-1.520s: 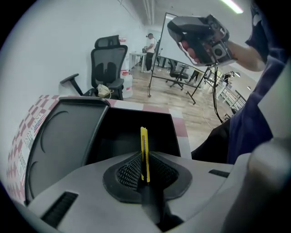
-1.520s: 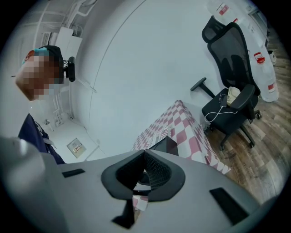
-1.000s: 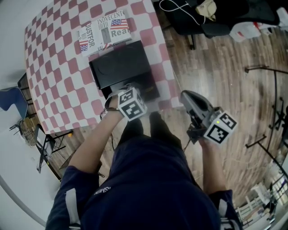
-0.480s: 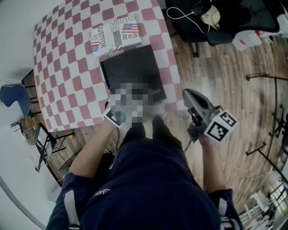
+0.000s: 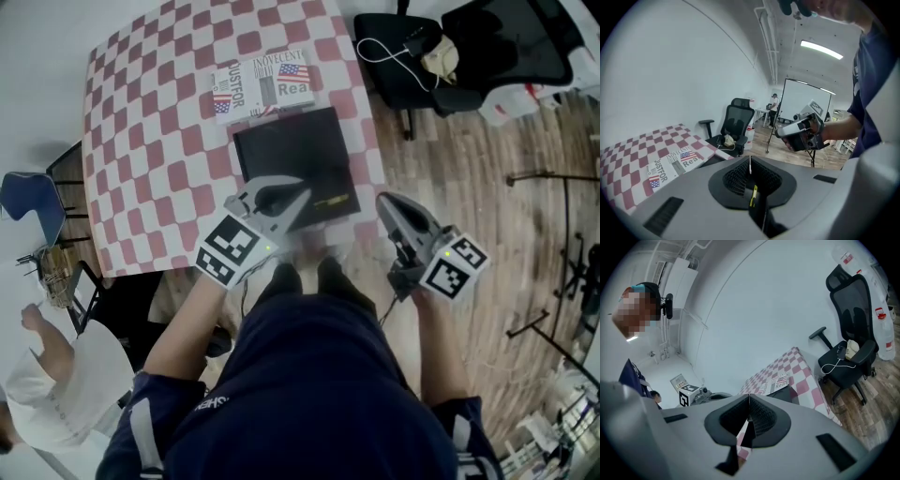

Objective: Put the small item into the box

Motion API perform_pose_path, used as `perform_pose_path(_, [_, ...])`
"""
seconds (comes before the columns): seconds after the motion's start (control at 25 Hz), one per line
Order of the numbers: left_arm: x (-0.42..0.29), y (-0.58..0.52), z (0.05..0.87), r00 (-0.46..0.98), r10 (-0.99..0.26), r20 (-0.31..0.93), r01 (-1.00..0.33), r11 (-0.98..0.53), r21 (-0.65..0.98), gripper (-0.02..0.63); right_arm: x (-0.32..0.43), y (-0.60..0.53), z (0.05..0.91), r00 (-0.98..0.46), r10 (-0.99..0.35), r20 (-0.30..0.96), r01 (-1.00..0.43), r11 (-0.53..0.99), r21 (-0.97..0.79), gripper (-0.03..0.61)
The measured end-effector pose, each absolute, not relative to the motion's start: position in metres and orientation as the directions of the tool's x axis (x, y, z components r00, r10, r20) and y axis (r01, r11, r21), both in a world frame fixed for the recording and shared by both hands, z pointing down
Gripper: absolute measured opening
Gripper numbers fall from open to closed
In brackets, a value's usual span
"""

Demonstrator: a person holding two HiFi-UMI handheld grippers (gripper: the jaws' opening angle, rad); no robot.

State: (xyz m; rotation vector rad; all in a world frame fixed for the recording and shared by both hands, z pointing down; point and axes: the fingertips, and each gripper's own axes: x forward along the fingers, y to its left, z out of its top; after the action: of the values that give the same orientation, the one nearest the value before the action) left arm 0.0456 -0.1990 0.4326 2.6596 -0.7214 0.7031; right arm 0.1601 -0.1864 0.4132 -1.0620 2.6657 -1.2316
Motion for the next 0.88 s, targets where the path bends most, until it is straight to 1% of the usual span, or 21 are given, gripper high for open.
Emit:
perform_pose_path(0.24, [0.022, -0.190, 0.410, 0.781, -0.423, 0.460, -0.551, -0.813, 0.187, 0.037, 0.132, -0.173, 0.397, -0.785, -0.556, 0.273, -0.590, 0.536, -0.605, 0.017])
perform_pose_path(0.48, [-0.002, -0.181, 0.406, 0.784, -0.434, 0.445, -0.561, -0.802, 0.207, 0.037, 0.106, -0.165, 0.390, -0.779, -0.536, 0.324, -0.623, 0.611, -0.488, 0.017])
perform_pose_path(0.88, [-0.020, -0.174, 0.402, 0.789, -0.432, 0.436, -0.553, -0.809, 0.198, 0.036, 0.100, -0.164, 0.376, -0.745, -0.599, 0.293, -0.655, 0.574, -0.491, 0.015])
